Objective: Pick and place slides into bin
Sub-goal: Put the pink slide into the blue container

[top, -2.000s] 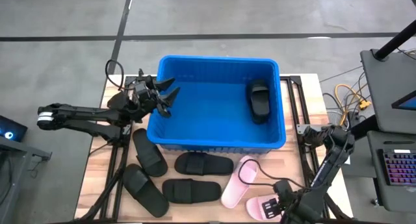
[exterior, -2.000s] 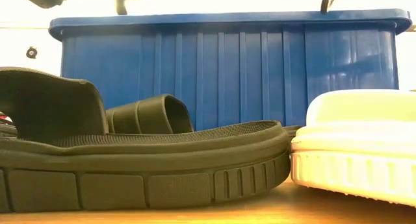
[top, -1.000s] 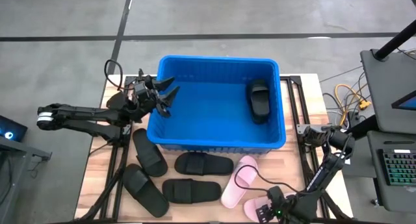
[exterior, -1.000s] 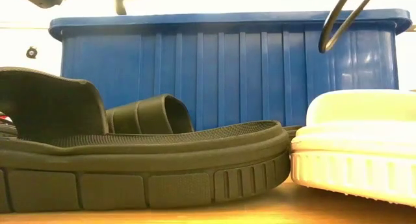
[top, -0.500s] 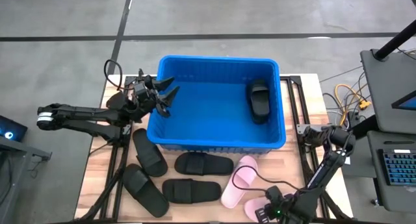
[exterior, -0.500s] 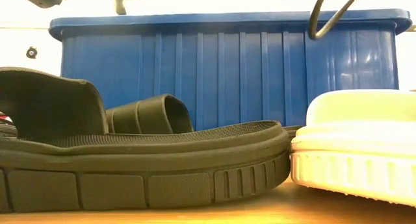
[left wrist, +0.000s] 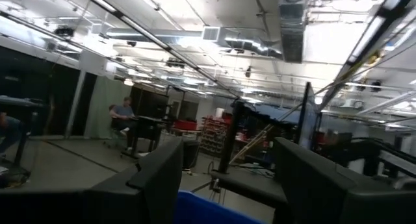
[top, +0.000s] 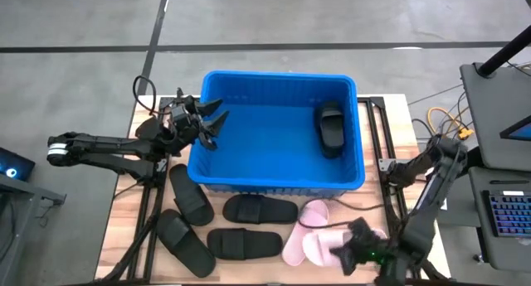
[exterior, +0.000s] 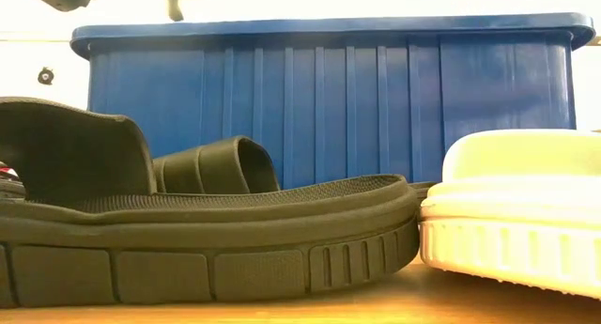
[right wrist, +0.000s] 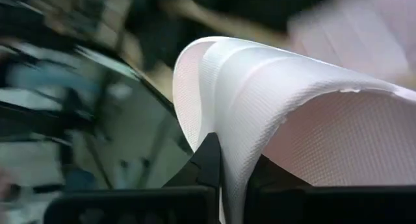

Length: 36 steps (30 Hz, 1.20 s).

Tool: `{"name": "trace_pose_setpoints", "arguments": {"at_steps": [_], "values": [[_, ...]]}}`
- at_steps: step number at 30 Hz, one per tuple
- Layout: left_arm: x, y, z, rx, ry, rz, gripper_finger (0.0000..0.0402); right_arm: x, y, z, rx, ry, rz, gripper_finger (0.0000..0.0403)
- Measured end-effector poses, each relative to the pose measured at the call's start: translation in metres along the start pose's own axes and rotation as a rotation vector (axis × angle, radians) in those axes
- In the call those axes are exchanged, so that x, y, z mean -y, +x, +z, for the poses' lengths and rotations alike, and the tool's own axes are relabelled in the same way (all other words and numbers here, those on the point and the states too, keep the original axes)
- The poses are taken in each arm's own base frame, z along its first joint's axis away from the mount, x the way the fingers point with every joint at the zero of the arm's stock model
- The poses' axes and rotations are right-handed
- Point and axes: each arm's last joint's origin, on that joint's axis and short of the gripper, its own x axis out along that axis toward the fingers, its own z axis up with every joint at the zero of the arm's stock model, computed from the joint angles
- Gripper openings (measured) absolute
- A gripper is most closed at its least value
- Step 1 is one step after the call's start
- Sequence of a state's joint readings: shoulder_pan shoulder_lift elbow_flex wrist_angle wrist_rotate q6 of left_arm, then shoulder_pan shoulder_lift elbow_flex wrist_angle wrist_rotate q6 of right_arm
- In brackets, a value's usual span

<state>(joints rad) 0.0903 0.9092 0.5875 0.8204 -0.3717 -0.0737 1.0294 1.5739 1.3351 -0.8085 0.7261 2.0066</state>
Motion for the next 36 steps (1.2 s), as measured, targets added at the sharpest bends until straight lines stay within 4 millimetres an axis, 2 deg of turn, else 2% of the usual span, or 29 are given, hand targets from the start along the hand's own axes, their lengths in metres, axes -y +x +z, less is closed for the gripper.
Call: {"name": "trace_pose_setpoints", "arguments": {"at_steps": [2, 7, 10, 13, 19, 25, 31, 36], "values": [[0.001, 0.000, 0.000, 0.000, -0.032, -0.026, 0.0223, -0.006, -0.014, 0.015, 0.105, -0.034, 0.086, 0.0009], [0.003, 0.000, 0.000, -0.020, -0.235, -0.104, 0.0223, -0.019, -0.045, 0.057, 0.365, -0.174, 0.220, 0.0009], [0.008, 0.003, -0.002, -0.081, -0.357, -0.215, 0.0223, -0.026, -0.059, 0.082, 0.481, -0.280, 0.225, 0.0009], [0.014, 0.011, -0.004, -0.214, -0.497, -0.278, 0.0223, -0.030, -0.065, 0.107, 0.581, -0.372, 0.184, 0.0009], [0.032, 0.038, -0.002, -0.513, -0.611, -0.384, 0.0223, -0.031, -0.059, 0.151, 0.728, -0.511, 0.008, 0.0009], [0.050, 0.072, 0.013, -0.617, -0.595, -0.488, 0.0223, -0.030, -0.043, 0.186, 0.718, -0.521, -0.090, 0.0009], [0.060, 0.096, 0.012, -0.624, -0.549, -0.494, 0.0223, -0.030, -0.034, 0.199, 0.696, -0.499, -0.113, 0.0009], [0.061, 0.108, -0.006, -0.625, -0.509, -0.406, 0.0223, -0.030, -0.034, 0.199, 0.693, -0.493, -0.106, 0.0009]]}}
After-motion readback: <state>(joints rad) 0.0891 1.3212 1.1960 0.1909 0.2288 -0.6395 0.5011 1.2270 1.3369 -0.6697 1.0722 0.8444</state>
